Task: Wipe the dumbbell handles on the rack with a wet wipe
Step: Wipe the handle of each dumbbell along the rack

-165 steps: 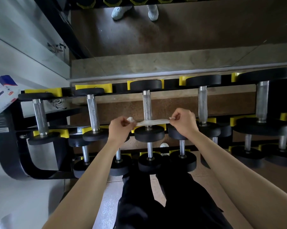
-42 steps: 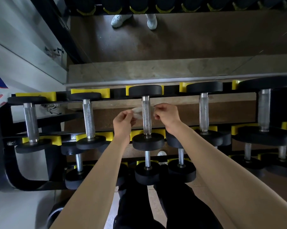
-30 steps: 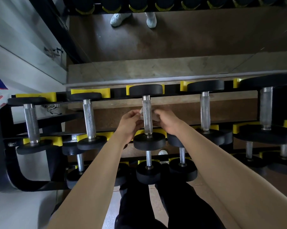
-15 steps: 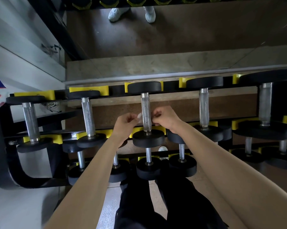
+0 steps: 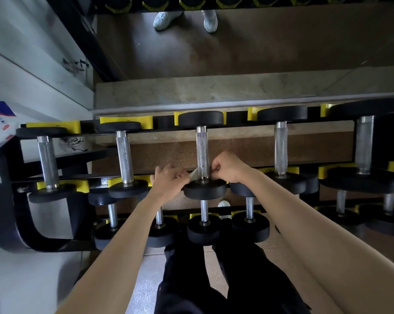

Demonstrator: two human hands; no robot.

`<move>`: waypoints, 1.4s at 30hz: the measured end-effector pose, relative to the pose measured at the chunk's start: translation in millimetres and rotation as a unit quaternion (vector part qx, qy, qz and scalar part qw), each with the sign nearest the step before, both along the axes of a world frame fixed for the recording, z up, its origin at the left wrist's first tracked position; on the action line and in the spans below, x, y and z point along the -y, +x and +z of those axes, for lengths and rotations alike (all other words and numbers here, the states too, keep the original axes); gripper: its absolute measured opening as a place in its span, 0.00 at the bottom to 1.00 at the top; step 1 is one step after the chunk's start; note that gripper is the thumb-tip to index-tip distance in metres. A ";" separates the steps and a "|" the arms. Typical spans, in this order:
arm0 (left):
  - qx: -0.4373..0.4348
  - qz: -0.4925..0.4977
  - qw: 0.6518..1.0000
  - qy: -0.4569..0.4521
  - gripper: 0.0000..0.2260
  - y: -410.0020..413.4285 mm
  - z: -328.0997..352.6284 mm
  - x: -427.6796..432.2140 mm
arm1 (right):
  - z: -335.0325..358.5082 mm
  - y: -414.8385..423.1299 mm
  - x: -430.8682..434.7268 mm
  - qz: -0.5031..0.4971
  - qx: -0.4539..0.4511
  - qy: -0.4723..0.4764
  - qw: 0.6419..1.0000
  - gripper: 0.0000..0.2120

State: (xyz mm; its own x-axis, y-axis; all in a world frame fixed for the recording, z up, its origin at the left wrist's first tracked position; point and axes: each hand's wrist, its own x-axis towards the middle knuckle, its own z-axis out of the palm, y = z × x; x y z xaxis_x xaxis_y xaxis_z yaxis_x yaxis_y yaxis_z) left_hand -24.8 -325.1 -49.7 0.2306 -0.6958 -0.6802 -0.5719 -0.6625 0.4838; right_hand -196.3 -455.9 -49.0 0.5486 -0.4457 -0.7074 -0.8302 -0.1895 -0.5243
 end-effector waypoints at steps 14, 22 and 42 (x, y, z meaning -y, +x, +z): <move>-0.117 0.053 0.990 -0.051 0.04 -4.7 7.8 5.0 | 2.1 -7.9 -2.1 0.001 0.016 0.011 1.000 0.04; -0.127 0.157 0.979 -0.023 0.05 -15.5 4.6 11.0 | 13.4 -20.0 2.2 0.019 0.040 0.015 0.999 0.04; -0.150 0.219 0.963 -0.034 0.05 -16.9 24.9 -2.4 | -5.9 -14.8 -19.6 -0.054 0.035 -0.062 0.996 0.08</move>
